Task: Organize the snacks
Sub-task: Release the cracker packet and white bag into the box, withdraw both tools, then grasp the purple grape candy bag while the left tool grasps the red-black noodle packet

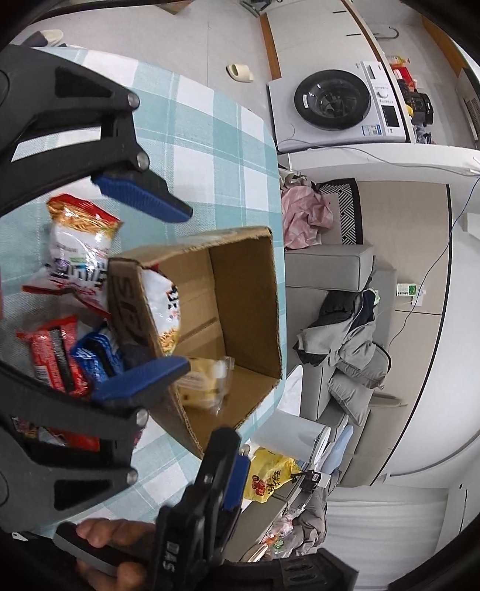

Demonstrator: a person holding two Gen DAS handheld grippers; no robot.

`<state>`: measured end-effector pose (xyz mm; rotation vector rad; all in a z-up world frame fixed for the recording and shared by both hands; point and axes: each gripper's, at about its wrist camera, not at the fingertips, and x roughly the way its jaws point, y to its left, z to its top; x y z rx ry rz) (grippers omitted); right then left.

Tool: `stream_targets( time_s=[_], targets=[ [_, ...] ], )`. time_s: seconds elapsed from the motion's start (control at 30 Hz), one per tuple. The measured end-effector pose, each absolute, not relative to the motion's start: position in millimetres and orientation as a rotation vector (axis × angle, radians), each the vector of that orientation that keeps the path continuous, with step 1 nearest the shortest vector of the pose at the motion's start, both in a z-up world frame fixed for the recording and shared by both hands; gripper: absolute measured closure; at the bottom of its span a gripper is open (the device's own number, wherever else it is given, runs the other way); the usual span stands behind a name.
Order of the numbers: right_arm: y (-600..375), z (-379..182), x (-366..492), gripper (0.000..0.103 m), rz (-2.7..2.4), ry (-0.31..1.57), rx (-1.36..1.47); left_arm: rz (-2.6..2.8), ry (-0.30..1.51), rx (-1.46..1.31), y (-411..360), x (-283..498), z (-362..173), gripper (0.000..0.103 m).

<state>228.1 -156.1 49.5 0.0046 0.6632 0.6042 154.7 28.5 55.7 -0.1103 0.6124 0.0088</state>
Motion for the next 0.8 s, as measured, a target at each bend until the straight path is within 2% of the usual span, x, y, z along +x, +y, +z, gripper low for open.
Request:
stream_targets(
  time_s=[0.07,0.2,0.27,0.8],
  targets=[
    [-162,49,221,0.005,0.606,0.666,0.006,0.017,0.608,-0.109,30,145,54,0.021],
    [-172,43,207,0.000,0.603,0.688,0.004,0.029,0.620,-0.102,31,127,52,0.013],
    [-176,39,201,0.000,0.600,0.708,0.004,0.036,0.621,-0.102,30,119,52,0.001],
    [-198,24,162,0.000,0.596,0.745,0.012,0.053,0.634,-0.130,33,68,46,0.001]
  ],
)
